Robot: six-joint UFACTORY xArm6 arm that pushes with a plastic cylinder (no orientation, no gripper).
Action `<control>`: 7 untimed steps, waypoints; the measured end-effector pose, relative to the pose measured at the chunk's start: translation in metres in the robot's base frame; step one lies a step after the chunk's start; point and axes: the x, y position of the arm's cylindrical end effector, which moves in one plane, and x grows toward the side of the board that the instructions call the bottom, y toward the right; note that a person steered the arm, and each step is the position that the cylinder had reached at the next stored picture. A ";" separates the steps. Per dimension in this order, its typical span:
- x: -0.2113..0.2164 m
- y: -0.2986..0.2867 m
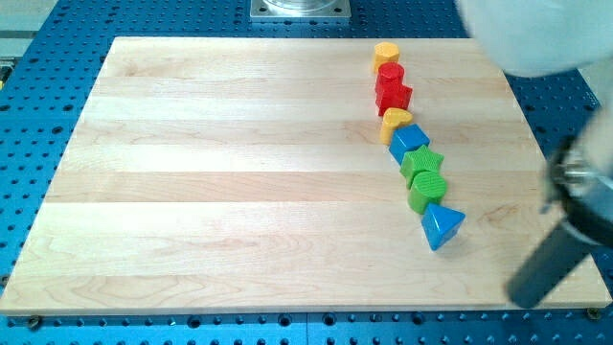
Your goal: Push the triangle towards the bottom left corner
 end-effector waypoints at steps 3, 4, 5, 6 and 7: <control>-0.002 0.014; -0.013 0.014; -0.025 0.014; -0.042 -0.013; -0.046 -0.102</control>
